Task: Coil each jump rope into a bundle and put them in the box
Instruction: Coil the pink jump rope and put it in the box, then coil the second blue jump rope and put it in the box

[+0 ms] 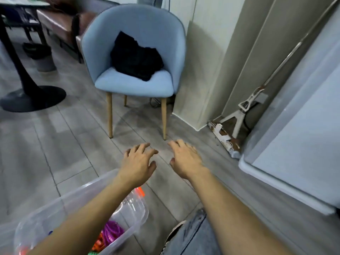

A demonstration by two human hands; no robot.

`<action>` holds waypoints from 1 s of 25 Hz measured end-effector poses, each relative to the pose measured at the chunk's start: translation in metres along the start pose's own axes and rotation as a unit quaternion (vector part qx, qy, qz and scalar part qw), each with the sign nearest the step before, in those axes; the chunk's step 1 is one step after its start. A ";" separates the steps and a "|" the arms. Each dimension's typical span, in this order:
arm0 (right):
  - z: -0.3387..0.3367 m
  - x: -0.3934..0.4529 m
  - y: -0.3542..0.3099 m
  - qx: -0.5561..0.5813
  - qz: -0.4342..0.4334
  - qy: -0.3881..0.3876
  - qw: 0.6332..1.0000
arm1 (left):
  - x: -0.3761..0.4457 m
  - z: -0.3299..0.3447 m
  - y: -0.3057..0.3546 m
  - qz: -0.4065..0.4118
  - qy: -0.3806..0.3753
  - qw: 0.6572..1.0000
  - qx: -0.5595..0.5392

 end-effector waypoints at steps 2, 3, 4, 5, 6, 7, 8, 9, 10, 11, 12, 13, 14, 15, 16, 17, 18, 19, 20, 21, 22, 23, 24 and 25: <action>-0.027 -0.017 0.018 -0.007 0.022 0.021 1.000 | 0.003 -0.017 0.030 0.024 0.006 1.000 -0.007; -0.041 -0.028 0.028 -0.012 0.034 0.033 0.999 | 0.004 -0.026 0.046 0.036 0.011 0.999 -0.013; -0.053 -0.040 0.038 -0.019 0.044 0.045 0.998 | 0.005 -0.033 0.061 0.047 0.015 0.999 -0.018; -0.064 -0.052 0.048 -0.025 0.053 0.057 0.997 | 0.005 -0.039 0.077 0.059 0.020 0.998 -0.020; -0.075 -0.065 0.059 -0.031 0.061 0.068 0.995 | 0.005 -0.046 0.095 0.075 0.026 0.997 -0.020; -0.085 -0.078 0.069 -0.037 0.070 0.076 0.994 | 0.005 -0.051 0.111 0.092 0.034 0.995 -0.020; -0.093 -0.094 0.081 -0.041 0.082 0.080 0.993 | 0.002 -0.056 0.131 0.111 0.040 0.993 -0.024; -0.101 -0.109 0.091 -0.045 0.093 0.083 0.991 | -0.001 -0.059 0.148 0.127 0.045 0.990 -0.031; -0.107 -0.125 0.101 -0.048 0.104 0.085 0.990 | -0.005 -0.061 0.164 0.139 0.048 0.988 -0.038; -0.113 -0.142 0.111 -0.053 0.115 0.086 0.988 | -0.010 -0.061 0.180 0.150 0.048 0.987 -0.044; -0.119 -0.157 0.119 -0.058 0.127 0.087 0.986 | -0.015 -0.061 0.195 0.159 0.046 0.985 -0.047; -0.124 -0.175 0.129 -0.062 0.141 0.089 0.984 | -0.020 -0.059 0.212 0.170 0.040 0.983 -0.049; -0.130 -0.191 0.137 -0.065 0.152 0.094 0.982 | -0.025 -0.057 0.228 0.181 0.035 0.981 -0.052; -0.134 -0.207 0.146 -0.068 0.162 0.100 0.979 | -0.030 -0.056 0.244 0.194 0.031 0.979 -0.055; -0.139 -0.223 0.154 -0.071 0.173 0.105 0.977 | -0.036 -0.056 0.262 0.208 0.030 0.976 -0.060; -0.141 -0.239 0.163 -0.072 0.186 0.109 0.974 | -0.042 -0.055 0.279 0.222 0.029 0.973 -0.063; -0.143 -0.258 0.173 -0.072 0.200 0.111 0.971 | -0.049 -0.053 0.299 0.236 0.027 0.969 -0.066; -0.143 -0.276 0.183 -0.073 0.213 0.110 0.968 | -0.056 -0.050 0.318 0.250 0.025 0.966 -0.069; -0.143 -0.294 0.193 -0.075 0.225 0.109 0.965 | -0.064 -0.047 0.336 0.263 0.024 0.962 -0.071; -0.142 -0.314 0.205 -0.074 0.239 0.109 0.962 | -0.073 -0.043 0.354 0.277 0.021 0.958 -0.076; -0.140 -0.333 0.216 -0.072 0.254 0.112 0.958 | -0.082 -0.039 0.373 0.293 0.019 0.953 -0.080; -0.139 -0.355 0.229 -0.070 0.272 0.115 0.953 | -0.092 -0.033 0.394 0.311 0.014 0.947 -0.083; -0.137 -0.376 0.240 -0.070 0.287 0.117 0.948 | -0.102 -0.026 0.413 0.327 0.009 0.941 -0.085; -0.134 -0.397 0.249 -0.067 0.303 0.116 0.944 | -0.113 -0.019 0.431 0.340 0.002 0.936 -0.087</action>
Point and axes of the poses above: each hand's wrist, its own x-axis towards the middle knuckle, its own z-axis out of the palm, y = z × x, the point moved 7 cm from there along x, towards the middle knuckle, and after that the axes turned 14 degrees about -z, right-handed, at the moved point
